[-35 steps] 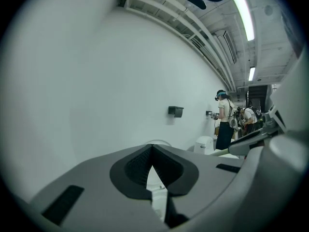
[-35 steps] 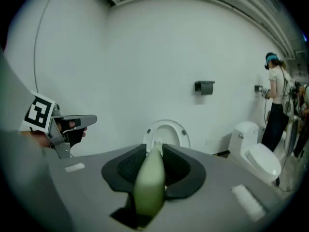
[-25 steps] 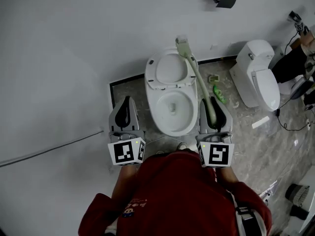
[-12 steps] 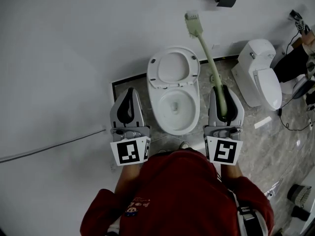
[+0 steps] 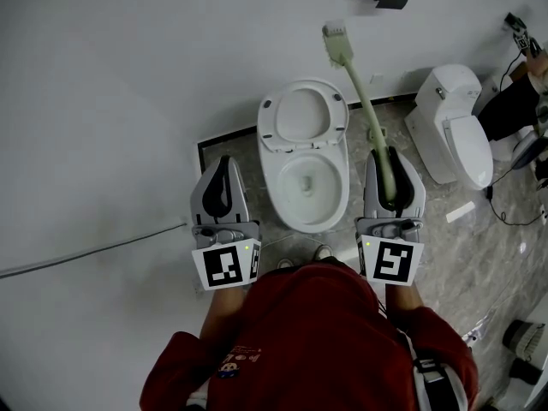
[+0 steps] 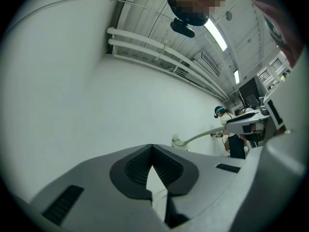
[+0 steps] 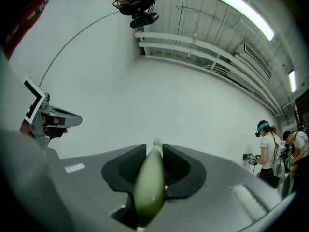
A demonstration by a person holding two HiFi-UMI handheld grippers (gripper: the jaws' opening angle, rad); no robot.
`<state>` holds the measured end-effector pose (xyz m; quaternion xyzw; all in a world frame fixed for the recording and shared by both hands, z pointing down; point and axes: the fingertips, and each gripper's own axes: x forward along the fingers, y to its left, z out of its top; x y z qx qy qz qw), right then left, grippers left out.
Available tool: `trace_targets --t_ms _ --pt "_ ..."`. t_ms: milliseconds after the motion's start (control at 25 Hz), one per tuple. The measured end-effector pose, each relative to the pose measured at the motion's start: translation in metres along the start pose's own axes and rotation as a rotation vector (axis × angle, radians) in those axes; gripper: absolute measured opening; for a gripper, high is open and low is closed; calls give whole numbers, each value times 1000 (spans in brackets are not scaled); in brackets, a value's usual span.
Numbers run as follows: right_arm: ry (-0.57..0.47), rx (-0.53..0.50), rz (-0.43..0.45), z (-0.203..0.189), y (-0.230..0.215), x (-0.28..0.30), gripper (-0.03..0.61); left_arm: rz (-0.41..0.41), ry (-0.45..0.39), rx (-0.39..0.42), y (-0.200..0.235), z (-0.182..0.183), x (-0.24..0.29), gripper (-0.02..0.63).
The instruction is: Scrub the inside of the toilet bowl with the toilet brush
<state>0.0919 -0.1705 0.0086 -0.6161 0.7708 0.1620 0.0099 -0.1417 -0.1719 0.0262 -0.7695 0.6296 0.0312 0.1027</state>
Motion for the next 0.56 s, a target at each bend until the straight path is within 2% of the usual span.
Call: trace_targets --t_ms 240,560 --pt "15 0 20 -3 0 7 115 6 11 21 -2 2 7 6" --pt "23 -5 27 -9 0 8 115 9 20 7 -4 -1 10 6"
